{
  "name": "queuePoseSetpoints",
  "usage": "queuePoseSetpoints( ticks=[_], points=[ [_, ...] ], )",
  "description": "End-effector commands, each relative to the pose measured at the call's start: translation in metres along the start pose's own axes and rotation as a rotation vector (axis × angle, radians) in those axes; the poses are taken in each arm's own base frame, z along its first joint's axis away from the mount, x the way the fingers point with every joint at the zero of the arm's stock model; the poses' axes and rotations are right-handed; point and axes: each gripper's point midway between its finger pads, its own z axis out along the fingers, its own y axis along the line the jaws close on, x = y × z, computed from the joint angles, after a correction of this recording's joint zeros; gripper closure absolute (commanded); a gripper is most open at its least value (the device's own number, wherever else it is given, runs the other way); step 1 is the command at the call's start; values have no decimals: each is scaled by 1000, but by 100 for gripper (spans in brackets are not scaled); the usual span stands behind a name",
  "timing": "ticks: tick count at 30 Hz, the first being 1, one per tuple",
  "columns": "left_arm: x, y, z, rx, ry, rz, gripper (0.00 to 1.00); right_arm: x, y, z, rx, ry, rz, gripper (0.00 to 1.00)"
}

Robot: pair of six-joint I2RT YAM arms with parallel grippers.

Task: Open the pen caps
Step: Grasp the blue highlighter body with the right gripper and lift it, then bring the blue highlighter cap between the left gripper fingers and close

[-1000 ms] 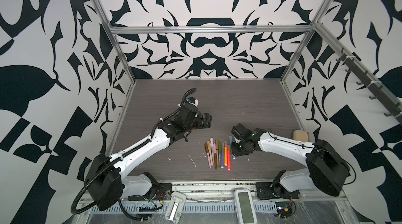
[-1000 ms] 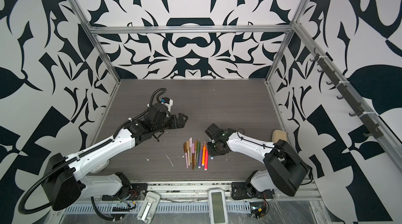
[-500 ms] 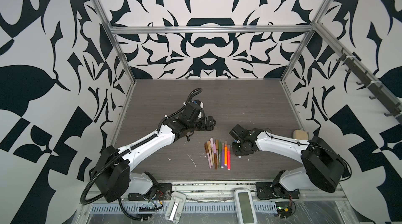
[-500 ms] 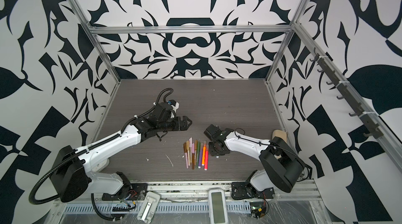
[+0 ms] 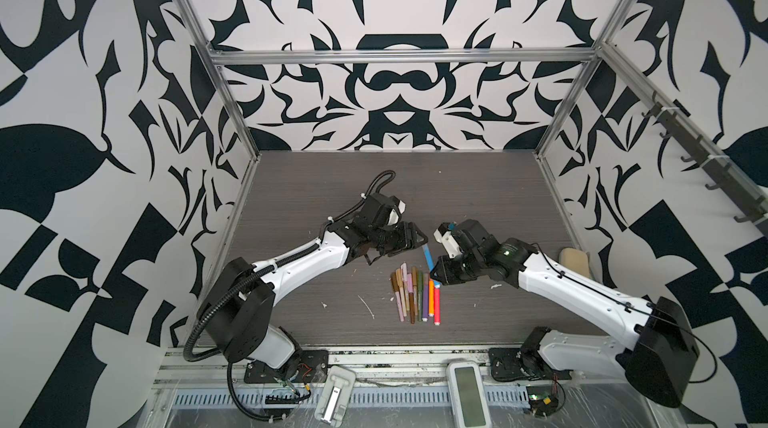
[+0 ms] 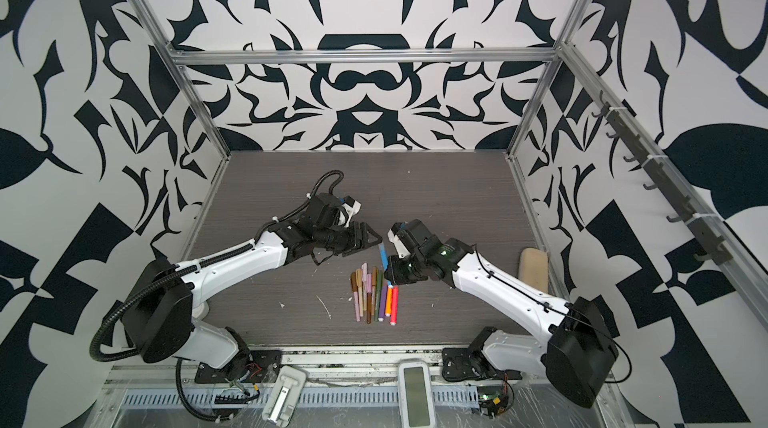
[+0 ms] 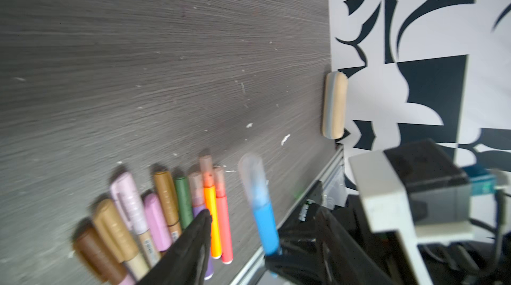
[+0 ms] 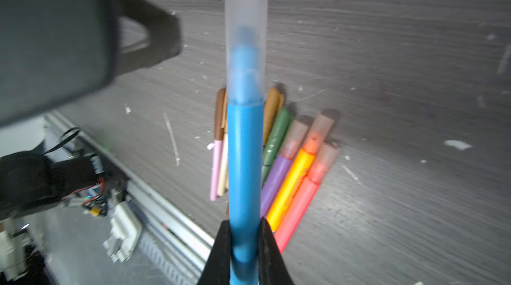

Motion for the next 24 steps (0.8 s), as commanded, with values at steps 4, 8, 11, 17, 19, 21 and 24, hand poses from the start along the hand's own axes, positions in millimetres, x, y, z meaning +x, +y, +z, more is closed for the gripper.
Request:
queuePoseSetpoints(
  ticks=[4,8,11,17,19,21,24],
  points=[
    [1,-9,6,76,21,-72,44,-7,28,-13,-116,-10,-9,100],
    [4,-5,8,70,32,-89,56,-8,33,-17,-138,-15,-18,100],
    [6,-3,9,72,38,-98,58,-9,35,-20,-145,-25,-24,100],
    [8,2,9,51,42,-104,40,-12,32,-27,-115,-51,-33,100],
    [9,3,9,46,43,-104,39,-12,33,-28,-117,-53,-33,100],
    [8,3,8,41,39,-101,39,-13,32,-29,-106,-55,-33,100],
    [7,5,5,21,31,-92,38,-12,24,-28,-62,-51,-35,100]
  ],
)
